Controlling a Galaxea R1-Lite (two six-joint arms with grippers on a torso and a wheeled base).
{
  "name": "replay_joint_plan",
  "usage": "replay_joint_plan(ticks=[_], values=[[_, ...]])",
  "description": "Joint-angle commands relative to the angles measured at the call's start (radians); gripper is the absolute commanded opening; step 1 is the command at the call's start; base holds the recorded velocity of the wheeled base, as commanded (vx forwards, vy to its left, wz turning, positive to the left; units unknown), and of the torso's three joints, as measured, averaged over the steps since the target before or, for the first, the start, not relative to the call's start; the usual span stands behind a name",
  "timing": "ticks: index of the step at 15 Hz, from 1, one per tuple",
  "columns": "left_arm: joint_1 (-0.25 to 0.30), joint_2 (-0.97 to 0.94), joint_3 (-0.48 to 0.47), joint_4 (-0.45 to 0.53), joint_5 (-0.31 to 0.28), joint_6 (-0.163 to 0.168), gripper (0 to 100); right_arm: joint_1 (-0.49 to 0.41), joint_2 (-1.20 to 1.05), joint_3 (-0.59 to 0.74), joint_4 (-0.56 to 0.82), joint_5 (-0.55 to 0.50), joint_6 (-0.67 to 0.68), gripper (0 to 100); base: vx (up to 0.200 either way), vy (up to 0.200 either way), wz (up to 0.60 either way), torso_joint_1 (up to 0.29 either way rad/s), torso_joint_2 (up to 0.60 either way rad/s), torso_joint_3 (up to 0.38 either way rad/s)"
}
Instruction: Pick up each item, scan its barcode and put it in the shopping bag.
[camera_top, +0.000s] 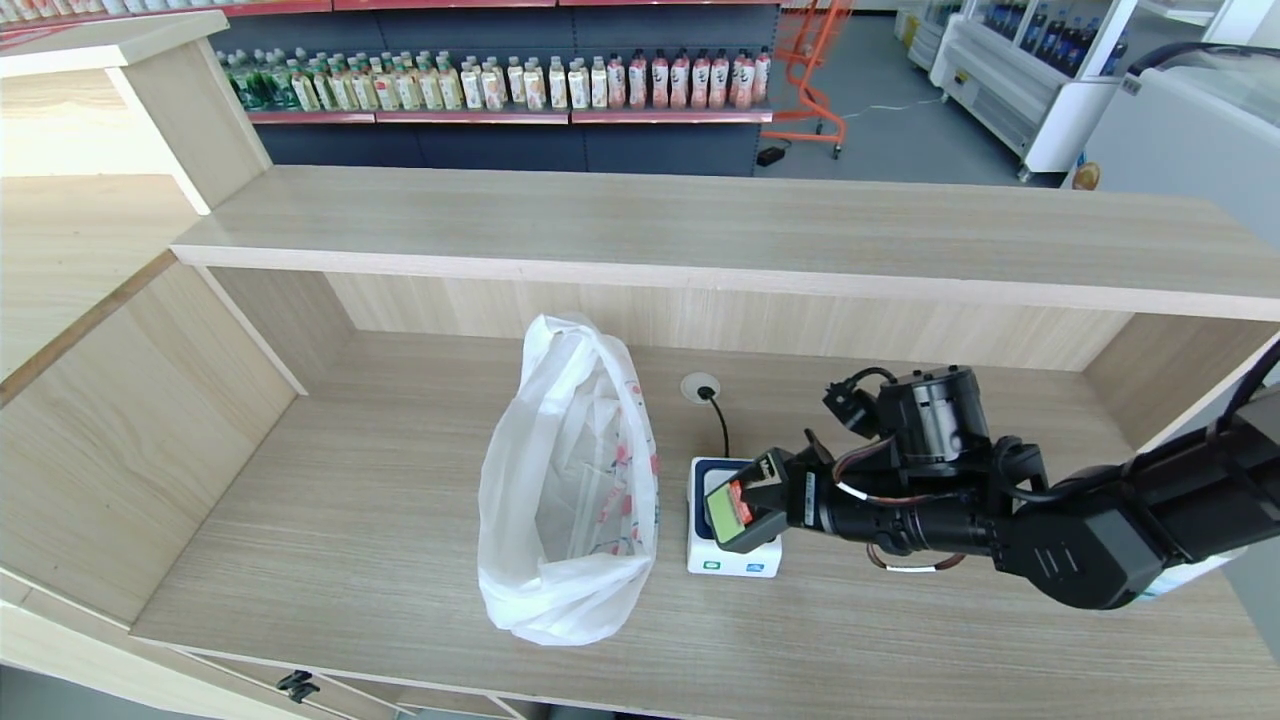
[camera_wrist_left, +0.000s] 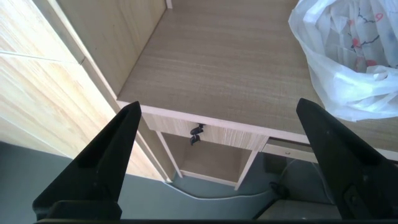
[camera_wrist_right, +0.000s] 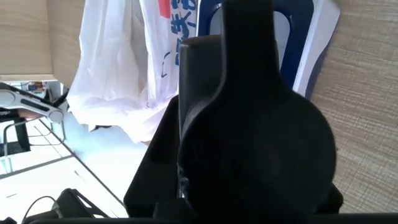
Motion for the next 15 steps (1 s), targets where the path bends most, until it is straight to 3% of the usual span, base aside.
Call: replay_joint_plan(ticks=[1,3,6,9,15], values=[[0.000,0.000,0.000,0.000,0.001,0.000,100,0.000,-0.117,0.001,0.001,0.002,0.022,0,0.000,0.000,0.00,0.000,0.00,0.000],[0.000,0.000,0.000,0.000,0.001,0.000,100,0.003,-0.257,0.004,0.001,-0.010,-0.027,0,0.000,0.000,0.00,0.000,0.00,0.000],[0.000,0.000,0.000,0.000,0.001,0.000,100,0.000,-0.406,0.084,0.003,-0.280,-0.297,0,0.000,0.000,0.00,0.000,0.00,0.000],[0.000,0.000,0.000,0.000,0.001,0.000,100,-0.021,-0.535,0.212,0.001,-0.293,-0.371,0,0.000,0.000,0.00,0.000,0.00,0.000],[0.000,0.000,0.000,0.000,0.001,0.000,100,-0.015,-0.600,0.215,0.003,-0.284,-0.325,0,0.000,0.000,0.00,0.000,0.00,0.000]])
